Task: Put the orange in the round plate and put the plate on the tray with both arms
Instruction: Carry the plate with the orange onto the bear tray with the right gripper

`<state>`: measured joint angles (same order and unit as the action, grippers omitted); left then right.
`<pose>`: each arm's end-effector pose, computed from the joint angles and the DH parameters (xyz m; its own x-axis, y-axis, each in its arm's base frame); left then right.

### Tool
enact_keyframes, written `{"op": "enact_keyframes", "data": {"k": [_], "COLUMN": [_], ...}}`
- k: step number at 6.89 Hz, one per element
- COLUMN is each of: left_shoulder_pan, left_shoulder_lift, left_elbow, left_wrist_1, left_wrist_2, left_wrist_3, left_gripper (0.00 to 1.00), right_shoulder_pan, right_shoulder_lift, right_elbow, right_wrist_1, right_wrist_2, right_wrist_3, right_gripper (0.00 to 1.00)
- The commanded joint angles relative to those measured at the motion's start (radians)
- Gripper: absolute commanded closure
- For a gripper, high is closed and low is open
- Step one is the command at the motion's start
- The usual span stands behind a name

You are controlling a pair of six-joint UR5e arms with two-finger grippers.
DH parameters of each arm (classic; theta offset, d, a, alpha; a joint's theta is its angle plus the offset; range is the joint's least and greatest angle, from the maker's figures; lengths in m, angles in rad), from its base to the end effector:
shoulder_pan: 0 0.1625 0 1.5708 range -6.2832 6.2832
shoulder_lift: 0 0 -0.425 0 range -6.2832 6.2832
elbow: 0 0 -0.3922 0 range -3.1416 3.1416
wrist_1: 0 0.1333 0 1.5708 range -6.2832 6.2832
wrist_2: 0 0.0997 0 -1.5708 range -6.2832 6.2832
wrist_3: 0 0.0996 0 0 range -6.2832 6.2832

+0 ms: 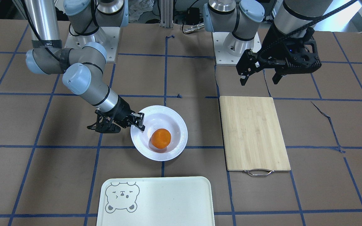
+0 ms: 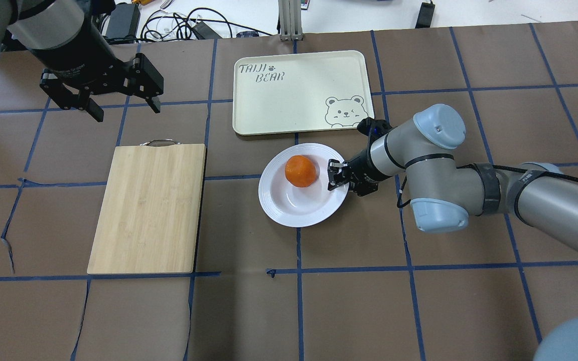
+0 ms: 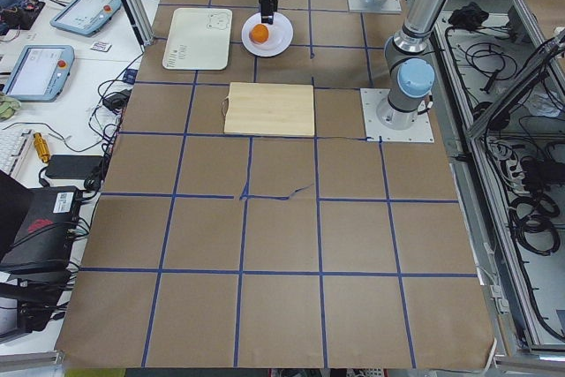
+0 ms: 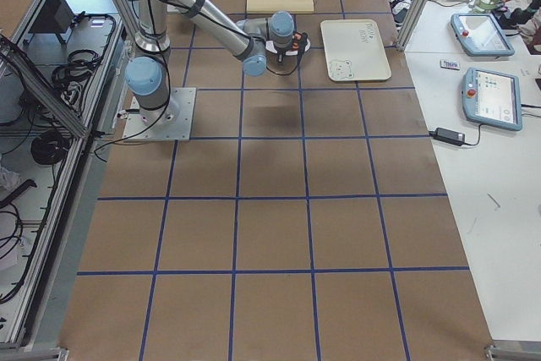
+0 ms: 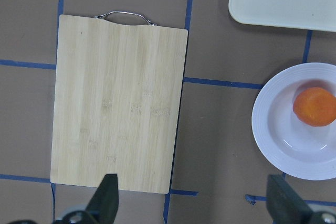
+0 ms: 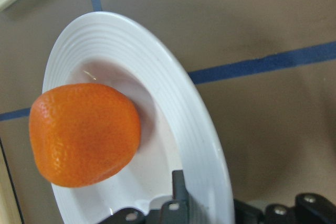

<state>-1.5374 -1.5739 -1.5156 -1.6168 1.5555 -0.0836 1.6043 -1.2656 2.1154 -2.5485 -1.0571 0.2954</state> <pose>-0.1183 -0.4975 0.5089 -0.9931 -0.1166 0.0157 -0.1167 0.9932 -0.0048 0.1988 -0.4902 0.1999 -0.8404 0.2007 -0.5034 0.2210 0.9751 0.0199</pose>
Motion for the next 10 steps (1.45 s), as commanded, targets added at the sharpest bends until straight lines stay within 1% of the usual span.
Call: {"op": "enact_keyframes", "data": {"k": [1,2,3,4,5,6,7,8,9,10], "left_shoulder_pan": [0.000,0.000,0.000,0.000,0.000,0.000,0.000,0.000,0.000,0.000], "left_shoulder_lift": [0.000,0.000,0.002,0.000,0.002,0.002,0.002,0.002,0.002,0.002], "left_elbow": [0.000,0.000,0.000,0.000,0.000,0.000,0.000,0.000,0.000,0.000], "left_wrist_1": [0.000,0.000,0.000,0.000,0.000,0.000,0.000,0.000,-0.002,0.000], "left_wrist_2": [0.000,0.000,0.000,0.000,0.000,0.000,0.000,0.000,0.000,0.000], "left_wrist_3": [-0.001,-0.001,-0.001,-0.001,-0.001,-0.001,-0.001,-0.001,-0.001,-0.001], "left_gripper": [0.00,0.00,0.00,0.00,0.00,0.00,0.00,0.00,0.00,0.00], "right_shoulder_pan": [-0.035,-0.037,-0.037,-0.037,-0.038,-0.038,-0.043,-0.043,-0.044,-0.044], "right_shoulder_lift": [0.012,0.014,0.014,0.014,0.014,0.018,0.081,0.163,0.249,0.343], "right_elbow": [-0.076,-0.137,-0.188,-0.181,-0.149,-0.187,-0.283,-0.393,-0.520,-0.655], "right_wrist_1": [0.004,0.040,0.101,0.114,0.110,0.105,0.106,0.105,0.102,0.102], "right_wrist_2": [0.029,0.040,0.039,0.039,0.046,0.084,0.095,0.138,0.173,0.174], "right_wrist_3": [0.024,0.074,0.079,0.077,0.077,0.106,0.114,0.114,0.116,0.117], "right_gripper": [1.00,1.00,1.00,1.00,1.00,1.00,1.00,1.00,1.00,1.00]}}
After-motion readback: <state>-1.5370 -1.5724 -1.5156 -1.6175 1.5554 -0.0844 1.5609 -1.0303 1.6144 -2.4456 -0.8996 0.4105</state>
